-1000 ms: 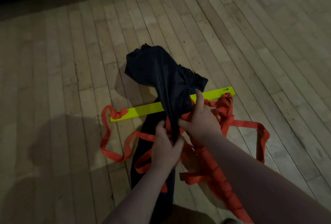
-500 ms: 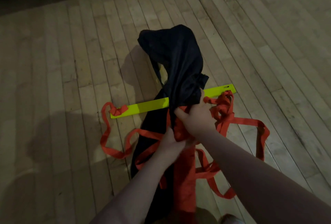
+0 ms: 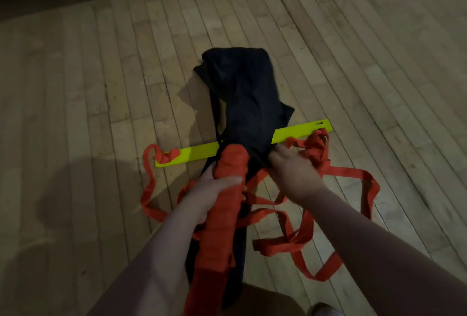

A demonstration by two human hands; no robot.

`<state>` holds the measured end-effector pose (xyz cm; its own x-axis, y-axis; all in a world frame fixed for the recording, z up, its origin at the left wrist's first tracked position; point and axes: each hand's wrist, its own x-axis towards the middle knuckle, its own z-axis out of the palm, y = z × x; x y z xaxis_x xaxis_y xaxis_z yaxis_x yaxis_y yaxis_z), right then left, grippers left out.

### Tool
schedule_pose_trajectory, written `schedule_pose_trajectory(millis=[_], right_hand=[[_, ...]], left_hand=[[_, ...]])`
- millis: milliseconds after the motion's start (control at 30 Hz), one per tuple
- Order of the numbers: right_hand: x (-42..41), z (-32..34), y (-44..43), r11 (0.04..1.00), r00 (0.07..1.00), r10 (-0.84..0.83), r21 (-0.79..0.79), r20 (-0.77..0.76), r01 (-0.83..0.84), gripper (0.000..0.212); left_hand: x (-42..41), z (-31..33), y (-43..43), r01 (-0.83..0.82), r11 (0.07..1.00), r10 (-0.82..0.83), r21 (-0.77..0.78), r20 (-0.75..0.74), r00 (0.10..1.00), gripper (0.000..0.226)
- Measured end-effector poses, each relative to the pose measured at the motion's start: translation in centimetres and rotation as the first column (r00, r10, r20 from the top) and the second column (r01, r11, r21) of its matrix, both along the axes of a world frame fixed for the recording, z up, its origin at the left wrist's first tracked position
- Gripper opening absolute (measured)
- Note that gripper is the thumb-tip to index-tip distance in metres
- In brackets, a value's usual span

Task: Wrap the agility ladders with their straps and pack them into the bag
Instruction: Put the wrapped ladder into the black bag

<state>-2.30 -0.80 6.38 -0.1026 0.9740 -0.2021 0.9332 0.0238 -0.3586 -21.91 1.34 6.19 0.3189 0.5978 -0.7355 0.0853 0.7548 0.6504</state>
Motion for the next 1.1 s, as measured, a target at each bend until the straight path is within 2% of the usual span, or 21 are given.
schedule_pose_trajectory(millis=[33, 100, 167, 200, 267, 333, 400, 467, 500, 567, 633, 667, 733, 800, 833, 900, 933, 1067, 1100], right_hand=[[-0.4, -0.4, -0.8, 0.994, 0.997, 0.073, -0.074, -0.029, -0.075, 0.023], [-2.0, 0.0, -1.4, 0.98, 0.971, 0.078, -0.163, -0.227, -0.117, 0.022], [-3.8, 0.6, -0.8, 0.976, 0.899, -0.054, -0.213, -0.435, -0.045, 0.02], [-4.6, 0.9, -0.4, 0.969, 0.86, -0.135, -0.248, -0.492, 0.01, 0.018], [-5.7, 1.3, 0.0, 0.944, 0.778, -0.26, -0.321, -0.572, 0.079, 0.017], [-6.3, 1.8, 0.1, 0.902, 0.622, -0.41, -0.399, -0.667, 0.166, 0.025], [-6.2, 2.7, 0.5, 0.838, 0.386, -0.544, -0.503, -0.745, 0.209, 0.021], [-5.7, 3.6, 0.9, 0.793, 0.215, -0.609, -0.583, -0.764, 0.174, 0.014], [-5.6, 3.9, 1.0, 0.773, 0.169, -0.634, -0.619, -0.755, 0.136, 0.012], [-5.6, 4.3, 1.2, 0.718, 0.097, -0.696, -0.691, -0.712, 0.078, 0.023], [-5.9, 4.5, 1.3, 0.686, 0.007, -0.725, -0.721, -0.689, 0.097, 0.026], [-6.0, 4.7, 1.3, 0.691, -0.003, -0.717, -0.71, -0.697, 0.134, 0.023], [-6.1, 4.5, 1.3, 0.702, 0.058, -0.697, -0.665, -0.714, 0.255, 0.02], [-6.3, 4.3, 1.4, 0.698, 0.11, -0.693, -0.625, -0.713, 0.35, 0.019], [-6.5, 4.2, 1.5, 0.691, 0.121, -0.694, -0.611, -0.709, 0.386, 0.018], [-6.8, 4.5, 2.3, 0.663, 0.125, -0.698, -0.57, -0.705, 0.486, 0.019], [-6.9, 4.8, 2.9, 0.639, 0.122, -0.702, -0.545, -0.701, 0.543, 0.02], [-7.4, 5.4, 4.8, 0.557, 0.082, -0.717, -0.497, -0.693, 0.666, 0.022], [-7.7, 5.5, 5.0, 0.552, 0.08, -0.719, -0.496, -0.69, 0.67, 0.021]], left_hand=[[0.6, 0.3, 0.6, -0.06, 0.998, 0.06, 0.0, -0.01, 0.998, 0.054], [1.4, 0.7, 1.8, -0.167, 0.985, 0.169, 0.037, -0.081, 0.982, 0.046], [1.6, 0.5, 2.4, -0.216, 0.975, 0.223, 0.06, -0.169, 0.96, 0.044], [1.6, 0.4, 2.4, -0.244, 0.969, 0.244, 0.022, -0.18, 0.953, 0.043], [1.2, 0.7, 2.4, -0.356, 0.928, 0.349, -0.107, -0.083, 0.934, 0.03], [0.9, 1.4, 2.7, -0.472, 0.858, 0.495, -0.202, 0.087, 0.864, 0.025], [0.6, 1.9, 3.6, -0.533, 0.81, 0.576, -0.244, 0.165, 0.801, 0.03], [0.8, 2.6, 4.4, -0.563, 0.793, 0.592, -0.233, 0.077, 0.802, 0.031], [1.1, 3.1, 4.7, -0.577, 0.783, 0.599, -0.231, 0.034, 0.8, 0.032], [1.8, 3.4, 5.3, -0.612, 0.745, 0.631, -0.265, -0.016, 0.776, 0.039], [2.0, 3.7, 5.6, -0.652, 0.716, 0.655, -0.249, -0.082, 0.751, 0.043], [1.9, 3.3, 5.6, -0.671, 0.712, 0.661, -0.205, -0.124, 0.74, 0.042], [1.4, 2.4, 5.4, -0.662, 0.748, 0.653, 0.055, -0.246, 0.717, 0.028], [0.6, 2.1, 5.0, -0.609, 0.713, 0.694, 0.347, -0.229, 0.683, 0.01], [0.2, 2.7, 4.7, -0.589, 0.684, 0.708, 0.43, -0.198, 0.678, 0.016], [-0.3, 3.4, 4.5, -0.653, 0.609, 0.753, 0.449, -0.071, 0.654, 0.022], [-0.3, 3.6, 4.3, -0.667, 0.608, 0.749, 0.431, -0.032, 0.662, 0.018], [1.5, 5.5, 1.7, -0.476, 0.794, 0.545, 0.377, -0.098, 0.833, 0.016], [1.7, 5.8, 1.0, -0.428, 0.835, 0.482, 0.345, -0.083, 0.873, 0.027]])
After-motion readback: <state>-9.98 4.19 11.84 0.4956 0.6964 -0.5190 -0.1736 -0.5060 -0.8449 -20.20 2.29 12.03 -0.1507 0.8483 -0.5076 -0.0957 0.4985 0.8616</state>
